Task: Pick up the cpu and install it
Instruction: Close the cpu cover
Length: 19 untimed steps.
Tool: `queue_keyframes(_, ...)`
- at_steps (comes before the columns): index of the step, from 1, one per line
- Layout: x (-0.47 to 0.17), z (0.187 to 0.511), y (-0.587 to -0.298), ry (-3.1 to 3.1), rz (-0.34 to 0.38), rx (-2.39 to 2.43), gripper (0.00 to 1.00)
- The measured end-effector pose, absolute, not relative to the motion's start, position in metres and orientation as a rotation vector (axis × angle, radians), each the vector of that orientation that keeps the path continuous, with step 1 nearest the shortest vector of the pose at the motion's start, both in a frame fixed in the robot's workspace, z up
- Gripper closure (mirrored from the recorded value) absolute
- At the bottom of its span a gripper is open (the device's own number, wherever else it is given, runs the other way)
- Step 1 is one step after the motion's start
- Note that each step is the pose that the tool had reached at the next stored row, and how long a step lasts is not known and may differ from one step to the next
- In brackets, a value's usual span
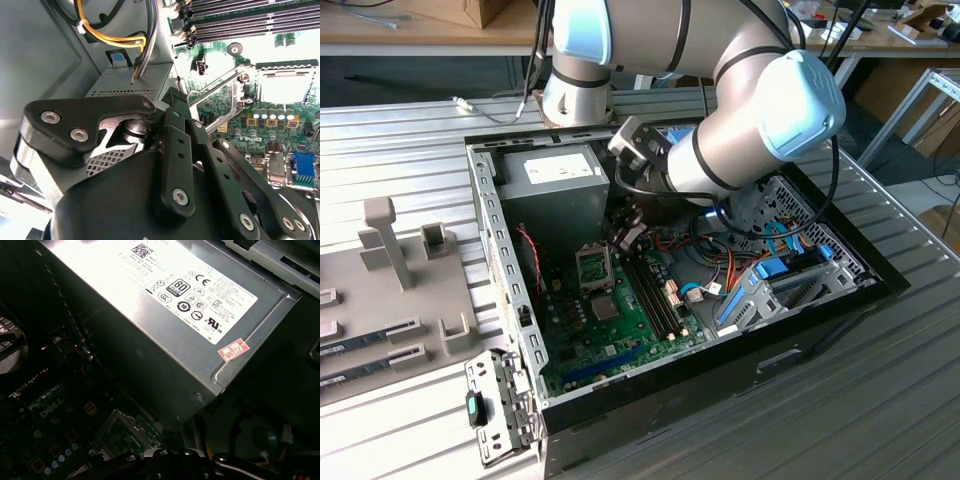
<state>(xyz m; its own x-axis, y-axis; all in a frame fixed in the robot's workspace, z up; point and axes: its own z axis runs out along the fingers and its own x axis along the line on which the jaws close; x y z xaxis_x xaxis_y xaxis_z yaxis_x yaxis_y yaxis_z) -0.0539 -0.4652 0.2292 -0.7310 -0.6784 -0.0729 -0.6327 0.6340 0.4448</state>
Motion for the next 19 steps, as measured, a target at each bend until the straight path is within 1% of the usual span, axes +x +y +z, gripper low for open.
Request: queue_keyframes(19,-0.054,0.233,-0.478,-2.745,-0.711,1.11,0.89)
